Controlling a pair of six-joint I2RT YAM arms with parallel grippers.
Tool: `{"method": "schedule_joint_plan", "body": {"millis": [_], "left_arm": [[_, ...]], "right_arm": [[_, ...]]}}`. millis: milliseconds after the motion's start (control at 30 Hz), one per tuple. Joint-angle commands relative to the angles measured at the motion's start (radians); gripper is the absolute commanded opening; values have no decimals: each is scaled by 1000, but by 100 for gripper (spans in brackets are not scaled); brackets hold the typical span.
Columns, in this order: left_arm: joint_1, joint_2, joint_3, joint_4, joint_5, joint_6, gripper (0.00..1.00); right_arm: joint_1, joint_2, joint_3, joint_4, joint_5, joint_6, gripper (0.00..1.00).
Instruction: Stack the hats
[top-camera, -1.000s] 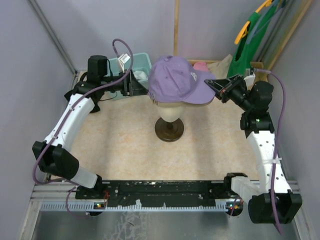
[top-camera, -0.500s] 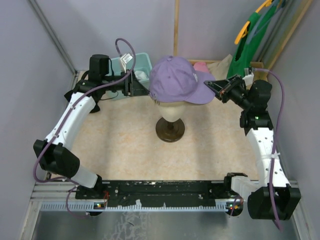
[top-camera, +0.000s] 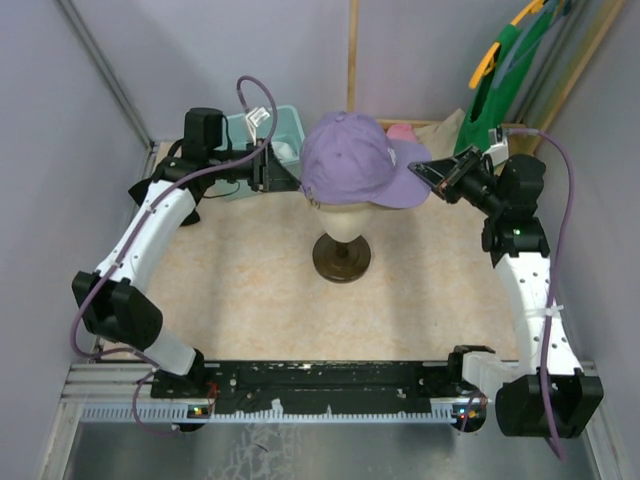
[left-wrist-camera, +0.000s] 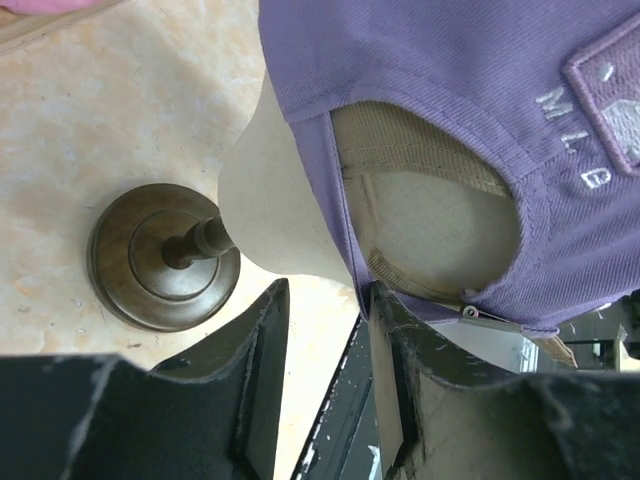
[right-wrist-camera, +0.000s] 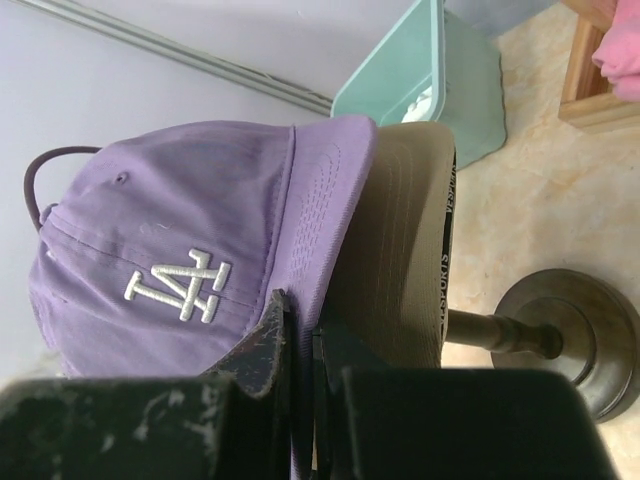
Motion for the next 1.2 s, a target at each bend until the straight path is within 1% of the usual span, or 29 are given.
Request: {"method": "schedule_joint_plan", "body": {"millis": [0,67,167,267,333,400,500,600,700,833,900,1000,1167], "left_arm": [[33,111,14,-180,-205,126,44],[33,113,55,-172,-189,109,47],[32,107,90,-151,-167,83,49],[32,92,99,-124,-164,66,51],[32,82,100,-114,-170,60,52],[32,83,107,-115,-175,58,52],[32,91,118,-122,-176,60,52],[32,97,135,-128,-176,60,52],[32,100,161,-132,-176,55,53],[33,94,211,-123,-168,35,60],[34,88,233,-110,-161,16,62],[36,76,259,-88,-146,-16,68],[58,44,267,-25,-115,-84,71]], "right_arm": [[-19,41,-17,-244,236,-241,0],[-18,25,-22,-214,221,-209,2],[-18,14,-31,-186,202,-176,8],[-19,-2,-46,-147,185,-135,16],[-19,-6,-39,-139,178,-124,26],[-25,-5,-27,-147,180,-125,32],[-32,-1,-3,-152,179,-130,45],[-35,4,33,-180,193,-150,46],[-36,9,66,-209,216,-181,49],[-36,10,77,-217,224,-192,48],[-36,11,73,-213,223,-191,48],[-36,7,70,-217,226,-193,48],[-36,10,65,-215,224,-194,48]]}}
